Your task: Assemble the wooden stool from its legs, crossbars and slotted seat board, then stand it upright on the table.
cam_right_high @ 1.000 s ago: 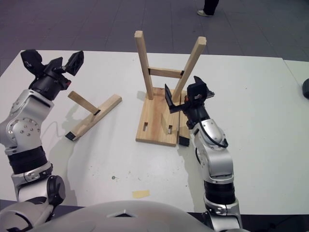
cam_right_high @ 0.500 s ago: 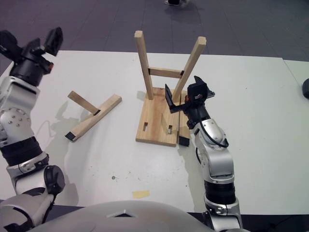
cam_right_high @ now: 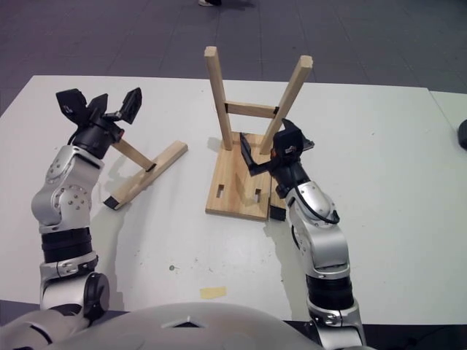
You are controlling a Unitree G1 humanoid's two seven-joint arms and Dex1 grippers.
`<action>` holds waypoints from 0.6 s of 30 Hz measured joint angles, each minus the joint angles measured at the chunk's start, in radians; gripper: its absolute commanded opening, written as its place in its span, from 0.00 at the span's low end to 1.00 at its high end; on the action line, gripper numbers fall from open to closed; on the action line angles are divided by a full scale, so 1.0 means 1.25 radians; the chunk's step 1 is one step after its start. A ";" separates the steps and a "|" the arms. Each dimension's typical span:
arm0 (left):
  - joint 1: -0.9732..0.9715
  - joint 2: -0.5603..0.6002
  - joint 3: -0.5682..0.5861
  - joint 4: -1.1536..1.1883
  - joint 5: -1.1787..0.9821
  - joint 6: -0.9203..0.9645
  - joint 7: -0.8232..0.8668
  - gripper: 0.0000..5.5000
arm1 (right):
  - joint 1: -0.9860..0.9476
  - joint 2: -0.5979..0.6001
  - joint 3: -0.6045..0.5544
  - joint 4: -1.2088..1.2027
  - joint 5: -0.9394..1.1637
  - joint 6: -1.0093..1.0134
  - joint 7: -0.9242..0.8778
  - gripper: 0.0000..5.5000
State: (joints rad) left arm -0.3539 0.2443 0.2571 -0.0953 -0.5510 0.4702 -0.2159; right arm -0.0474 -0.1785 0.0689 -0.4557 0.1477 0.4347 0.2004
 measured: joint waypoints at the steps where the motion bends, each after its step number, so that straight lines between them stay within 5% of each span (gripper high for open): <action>1: -0.007 0.001 0.000 -0.005 -0.003 0.007 0.002 0.98 | 0.004 0.003 0.001 0.000 0.000 0.000 -0.001 0.98; 11: -0.192 0.089 0.060 -0.139 -0.093 0.103 0.023 0.98 | 0.018 0.032 0.001 -0.008 -0.007 -0.016 -0.035 0.98; 18: -0.204 0.250 0.160 -0.173 -0.238 0.253 -0.035 0.98 | 0.017 0.035 -0.006 -0.007 -0.009 -0.028 -0.045 0.98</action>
State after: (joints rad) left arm -0.6083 0.5564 0.4569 -0.3116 -0.8484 0.7863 -0.2599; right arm -0.0267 -0.1342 0.0610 -0.4648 0.1370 0.4000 0.1442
